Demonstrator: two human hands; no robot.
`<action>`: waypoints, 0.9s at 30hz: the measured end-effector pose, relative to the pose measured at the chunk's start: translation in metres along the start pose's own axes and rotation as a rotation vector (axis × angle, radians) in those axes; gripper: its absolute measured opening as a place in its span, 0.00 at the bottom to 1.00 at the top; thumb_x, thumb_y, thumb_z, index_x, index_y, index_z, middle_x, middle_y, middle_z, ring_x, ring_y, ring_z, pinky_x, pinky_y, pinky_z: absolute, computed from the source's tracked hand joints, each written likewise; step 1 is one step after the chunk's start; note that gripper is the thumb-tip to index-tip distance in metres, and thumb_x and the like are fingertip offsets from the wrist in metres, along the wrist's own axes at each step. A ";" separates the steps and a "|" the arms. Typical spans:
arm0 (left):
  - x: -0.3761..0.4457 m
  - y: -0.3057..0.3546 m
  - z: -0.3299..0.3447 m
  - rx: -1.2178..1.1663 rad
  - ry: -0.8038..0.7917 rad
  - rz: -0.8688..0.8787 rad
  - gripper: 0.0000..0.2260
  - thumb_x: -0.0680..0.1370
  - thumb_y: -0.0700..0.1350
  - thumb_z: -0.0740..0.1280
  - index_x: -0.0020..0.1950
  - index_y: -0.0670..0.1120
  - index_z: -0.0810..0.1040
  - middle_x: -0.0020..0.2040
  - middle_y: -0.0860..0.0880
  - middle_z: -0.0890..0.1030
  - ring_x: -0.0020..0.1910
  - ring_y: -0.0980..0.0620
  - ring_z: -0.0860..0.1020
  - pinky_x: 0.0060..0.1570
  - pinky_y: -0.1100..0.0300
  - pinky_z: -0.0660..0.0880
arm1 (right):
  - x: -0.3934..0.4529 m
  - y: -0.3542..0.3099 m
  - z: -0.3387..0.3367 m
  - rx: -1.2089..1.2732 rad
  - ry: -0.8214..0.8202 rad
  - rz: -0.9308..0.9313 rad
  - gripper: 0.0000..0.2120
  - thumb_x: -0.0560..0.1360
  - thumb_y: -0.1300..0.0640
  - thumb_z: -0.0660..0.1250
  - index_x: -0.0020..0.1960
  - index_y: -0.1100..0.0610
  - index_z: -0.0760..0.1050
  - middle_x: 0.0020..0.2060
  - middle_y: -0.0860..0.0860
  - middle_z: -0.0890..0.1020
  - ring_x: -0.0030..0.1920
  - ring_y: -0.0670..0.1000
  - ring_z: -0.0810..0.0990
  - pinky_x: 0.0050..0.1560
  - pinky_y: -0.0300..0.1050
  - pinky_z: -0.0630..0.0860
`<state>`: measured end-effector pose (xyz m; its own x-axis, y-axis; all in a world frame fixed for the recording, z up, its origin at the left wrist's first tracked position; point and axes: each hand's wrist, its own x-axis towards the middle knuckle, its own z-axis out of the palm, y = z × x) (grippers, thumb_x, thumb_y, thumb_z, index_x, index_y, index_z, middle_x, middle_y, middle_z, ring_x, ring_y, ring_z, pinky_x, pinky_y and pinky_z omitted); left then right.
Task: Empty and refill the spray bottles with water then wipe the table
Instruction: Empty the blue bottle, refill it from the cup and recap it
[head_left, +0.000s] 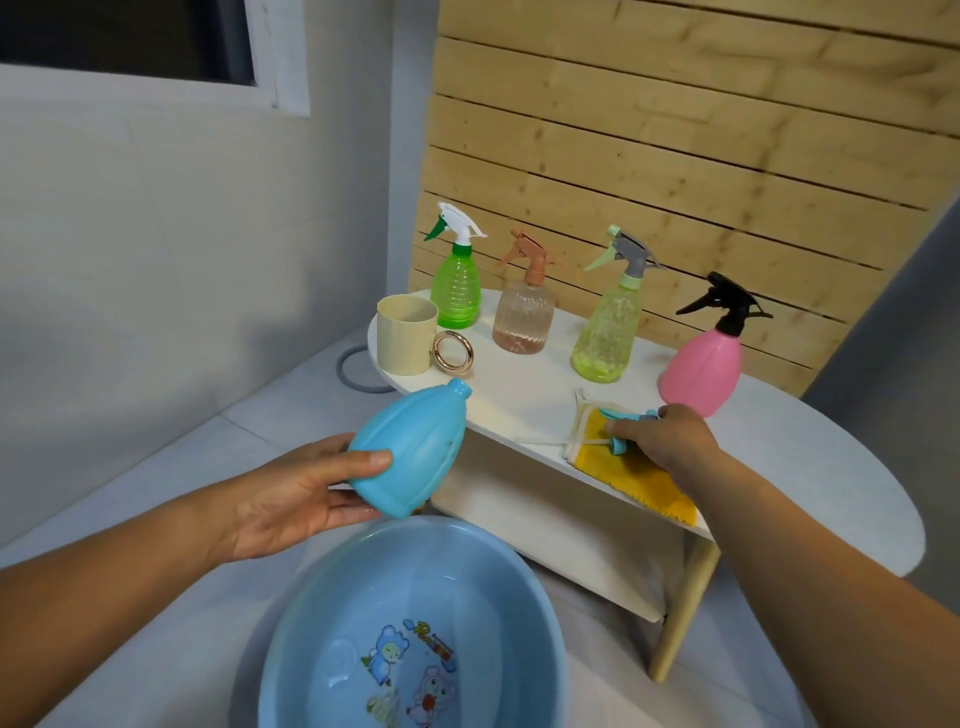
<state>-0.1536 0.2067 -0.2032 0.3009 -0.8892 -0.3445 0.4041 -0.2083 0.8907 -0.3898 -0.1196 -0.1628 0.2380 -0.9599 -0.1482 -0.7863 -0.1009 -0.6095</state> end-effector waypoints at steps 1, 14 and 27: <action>0.001 -0.001 0.001 0.019 -0.029 -0.006 0.39 0.63 0.52 0.87 0.71 0.46 0.79 0.66 0.42 0.84 0.65 0.43 0.83 0.56 0.56 0.83 | 0.001 0.000 -0.001 -0.032 0.006 0.003 0.32 0.67 0.41 0.79 0.60 0.58 0.72 0.53 0.57 0.77 0.54 0.59 0.77 0.56 0.56 0.78; 0.004 -0.017 -0.009 0.201 0.036 -0.032 0.49 0.59 0.43 0.87 0.75 0.52 0.67 0.68 0.44 0.79 0.63 0.48 0.83 0.62 0.52 0.82 | -0.031 -0.091 0.046 0.241 -0.111 -0.478 0.09 0.79 0.50 0.70 0.52 0.55 0.83 0.43 0.50 0.85 0.40 0.52 0.85 0.39 0.43 0.78; -0.003 -0.063 -0.016 0.380 0.096 0.038 0.44 0.66 0.39 0.85 0.73 0.61 0.65 0.66 0.51 0.78 0.59 0.59 0.82 0.57 0.57 0.82 | -0.017 -0.176 0.136 0.340 -0.413 -0.289 0.15 0.83 0.47 0.61 0.44 0.57 0.73 0.36 0.55 0.76 0.29 0.51 0.73 0.23 0.37 0.69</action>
<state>-0.1657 0.2289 -0.2630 0.3961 -0.8609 -0.3194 0.0482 -0.3278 0.9435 -0.1777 -0.0502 -0.1593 0.6702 -0.7179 -0.1881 -0.4470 -0.1881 -0.8745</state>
